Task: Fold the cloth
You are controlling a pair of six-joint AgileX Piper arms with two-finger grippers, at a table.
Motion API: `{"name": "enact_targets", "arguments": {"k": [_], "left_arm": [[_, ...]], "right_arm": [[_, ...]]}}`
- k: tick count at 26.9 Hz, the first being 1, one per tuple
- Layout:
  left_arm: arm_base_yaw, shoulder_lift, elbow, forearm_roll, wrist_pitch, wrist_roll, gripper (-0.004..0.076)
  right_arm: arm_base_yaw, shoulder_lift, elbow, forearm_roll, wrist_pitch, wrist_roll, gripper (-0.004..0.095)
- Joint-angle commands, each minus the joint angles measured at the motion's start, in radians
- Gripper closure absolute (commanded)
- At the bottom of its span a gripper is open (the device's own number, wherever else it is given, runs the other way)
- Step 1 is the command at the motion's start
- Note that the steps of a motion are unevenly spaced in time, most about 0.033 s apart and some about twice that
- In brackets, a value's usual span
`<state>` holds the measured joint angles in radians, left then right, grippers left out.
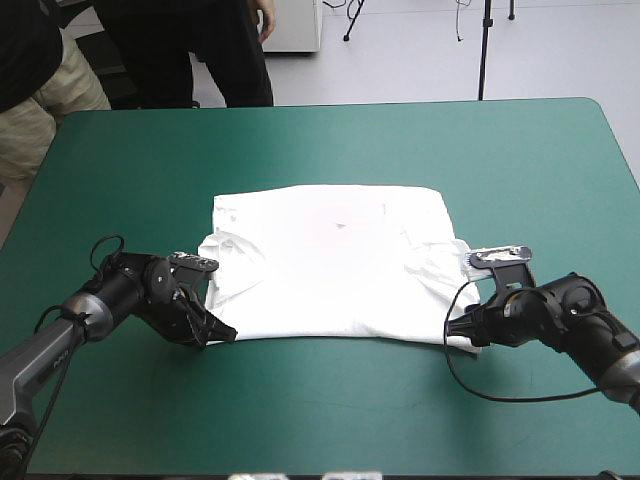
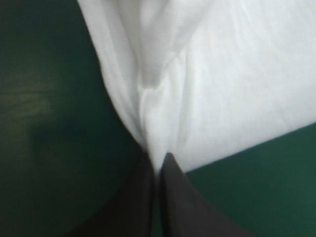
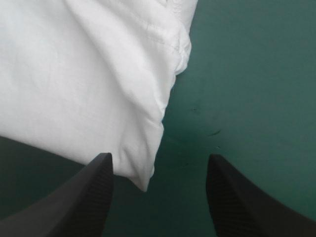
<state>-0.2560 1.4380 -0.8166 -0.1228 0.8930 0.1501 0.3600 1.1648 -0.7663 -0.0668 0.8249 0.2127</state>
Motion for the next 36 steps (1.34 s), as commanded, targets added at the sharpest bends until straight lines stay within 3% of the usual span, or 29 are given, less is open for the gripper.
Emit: {"name": "enact_targets", "arguments": {"k": [1, 4, 13, 17, 25, 36], "left_arm": [[0.0, -0.014, -0.016, 0.02, -0.027, 0.004, 0.0733], [0.0, -0.014, -0.016, 0.022, -0.042, 0.004, 0.0733], [0.0, -0.014, -0.016, 0.024, -0.061, 0.004, 0.0733], [0.0, -0.014, -0.016, 0.029, -0.061, 0.019, 0.0733], [0.0, -0.06, -0.016, 0.101, -0.048, -0.014, 0.0733], [0.0, -0.243, -0.016, 0.123, 0.064, -0.016, 0.0733]], "right_arm": [[-0.001, 0.039, -0.025, -0.006, -0.035, -0.001, 0.0449], [-0.001, 0.095, -0.006, 0.002, -0.047, -0.026, 0.0572], [-0.001, 0.12, 0.128, 0.097, -0.186, -0.096, 0.0624], [-0.001, 0.12, 0.13, 0.141, -0.167, -0.167, 0.0931], [-0.001, 0.057, 0.13, 0.067, -0.003, -0.203, 0.0925], [-0.001, -0.265, 0.111, 0.074, 0.139, -0.137, 0.0926]]}}
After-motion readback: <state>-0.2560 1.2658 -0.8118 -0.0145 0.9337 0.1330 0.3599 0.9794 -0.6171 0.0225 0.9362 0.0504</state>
